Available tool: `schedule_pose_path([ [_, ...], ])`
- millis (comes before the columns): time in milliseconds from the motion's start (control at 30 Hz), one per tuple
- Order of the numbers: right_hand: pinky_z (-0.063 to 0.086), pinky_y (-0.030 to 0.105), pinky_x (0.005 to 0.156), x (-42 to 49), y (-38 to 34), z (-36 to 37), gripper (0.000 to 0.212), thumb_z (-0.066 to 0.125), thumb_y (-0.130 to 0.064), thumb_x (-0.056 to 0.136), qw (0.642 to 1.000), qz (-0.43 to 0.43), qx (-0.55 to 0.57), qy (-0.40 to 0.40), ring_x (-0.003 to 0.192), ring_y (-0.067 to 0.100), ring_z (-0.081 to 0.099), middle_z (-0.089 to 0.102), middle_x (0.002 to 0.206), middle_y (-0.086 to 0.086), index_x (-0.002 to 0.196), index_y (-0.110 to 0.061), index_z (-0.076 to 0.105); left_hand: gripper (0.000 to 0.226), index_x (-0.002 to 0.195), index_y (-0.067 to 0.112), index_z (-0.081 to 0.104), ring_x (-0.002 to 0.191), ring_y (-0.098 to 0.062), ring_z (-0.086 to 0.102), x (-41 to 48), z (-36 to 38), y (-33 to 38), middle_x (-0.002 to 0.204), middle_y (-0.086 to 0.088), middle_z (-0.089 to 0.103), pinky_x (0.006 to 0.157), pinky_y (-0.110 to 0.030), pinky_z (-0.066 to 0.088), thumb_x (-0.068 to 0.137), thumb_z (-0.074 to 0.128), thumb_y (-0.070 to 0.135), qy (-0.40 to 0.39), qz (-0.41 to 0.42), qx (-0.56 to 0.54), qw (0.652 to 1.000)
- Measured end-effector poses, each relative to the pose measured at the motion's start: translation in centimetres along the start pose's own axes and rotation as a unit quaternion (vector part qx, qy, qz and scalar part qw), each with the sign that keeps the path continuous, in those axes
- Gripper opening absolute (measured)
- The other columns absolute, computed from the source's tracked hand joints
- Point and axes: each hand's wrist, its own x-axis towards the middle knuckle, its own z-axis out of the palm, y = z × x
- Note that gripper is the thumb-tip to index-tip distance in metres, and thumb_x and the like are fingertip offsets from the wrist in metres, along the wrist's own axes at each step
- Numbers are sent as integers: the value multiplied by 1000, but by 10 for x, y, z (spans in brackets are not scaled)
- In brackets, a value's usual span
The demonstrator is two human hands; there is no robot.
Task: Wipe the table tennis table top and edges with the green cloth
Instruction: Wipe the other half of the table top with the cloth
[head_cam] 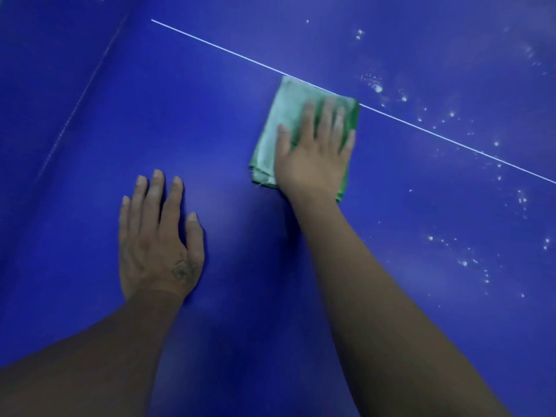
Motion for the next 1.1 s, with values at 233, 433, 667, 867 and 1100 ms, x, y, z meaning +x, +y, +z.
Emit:
schedule_pose_path([
  [233,4,49,136,30,84,-13,75,31,-68,107,998,-61,9,9,169,19,7,15,182,-2,172,-32,25,60,164,9,43,166,-29,20,-1,-3,1,175,-13,33,135,-53,15,110,40,36,-1,-4,6,1000],
  [433,3,57,135,7,123,-19,77,20,-64,108,990,135,22,27,169,27,3,9,183,8,174,-23,18,62,166,13,39,167,-25,15,-1,1,-1,177,-9,29,136,-51,13,111,37,40,-10,-6,17,1000],
  [667,10,58,134,-113,11,5,69,34,-57,112,998,-39,18,40,168,34,14,19,180,14,171,-21,32,60,163,11,45,165,-31,22,0,2,-1,174,-12,34,134,-54,17,109,42,37,10,0,13,1000],
  [867,17,55,134,-95,71,0,69,46,-62,107,979,-197,39,31,166,28,24,29,178,6,167,-28,42,59,164,12,44,166,-28,19,-1,2,-1,175,-11,33,135,-52,16,110,41,37,3,0,13,1000],
  [1100,3,54,136,-45,133,-18,73,24,-63,109,996,87,16,13,169,26,4,8,183,6,174,-30,20,59,165,11,42,167,-27,18,-3,-2,0,176,-11,31,135,-52,15,111,39,37,-3,-4,11,1000],
])
